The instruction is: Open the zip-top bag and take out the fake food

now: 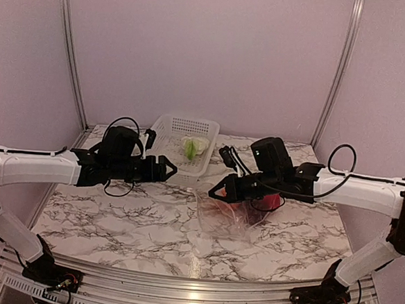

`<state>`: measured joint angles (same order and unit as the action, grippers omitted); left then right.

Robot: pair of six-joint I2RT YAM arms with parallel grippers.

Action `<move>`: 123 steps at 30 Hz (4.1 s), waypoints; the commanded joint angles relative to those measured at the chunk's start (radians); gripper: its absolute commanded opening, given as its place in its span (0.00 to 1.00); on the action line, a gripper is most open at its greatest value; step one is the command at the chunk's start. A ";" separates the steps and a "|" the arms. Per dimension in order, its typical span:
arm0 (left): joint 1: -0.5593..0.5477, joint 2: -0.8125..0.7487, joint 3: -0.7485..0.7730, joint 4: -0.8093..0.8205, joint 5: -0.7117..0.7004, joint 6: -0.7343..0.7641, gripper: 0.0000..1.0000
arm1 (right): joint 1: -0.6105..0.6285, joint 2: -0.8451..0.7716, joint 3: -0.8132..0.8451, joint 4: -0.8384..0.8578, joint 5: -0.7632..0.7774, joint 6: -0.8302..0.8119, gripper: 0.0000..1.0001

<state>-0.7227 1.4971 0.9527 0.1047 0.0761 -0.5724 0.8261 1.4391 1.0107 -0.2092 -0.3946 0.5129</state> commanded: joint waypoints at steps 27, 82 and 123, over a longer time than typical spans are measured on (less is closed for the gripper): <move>-0.331 -0.340 -0.280 0.010 -0.197 -0.126 0.77 | -0.522 -0.105 0.013 -0.199 -0.073 -0.196 0.67; -0.260 0.359 -0.163 0.431 0.068 -0.165 0.53 | -0.446 0.011 -0.304 -0.149 -0.231 -0.201 0.00; -0.257 0.117 -0.076 0.182 0.178 -0.198 0.00 | -0.436 0.116 -0.293 -0.108 -0.211 -0.237 0.00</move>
<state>-0.9771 1.5139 0.8097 0.2237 0.1551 -0.7269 0.3752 1.5188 0.7307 -0.2634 -0.6708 0.2760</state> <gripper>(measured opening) 0.009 0.005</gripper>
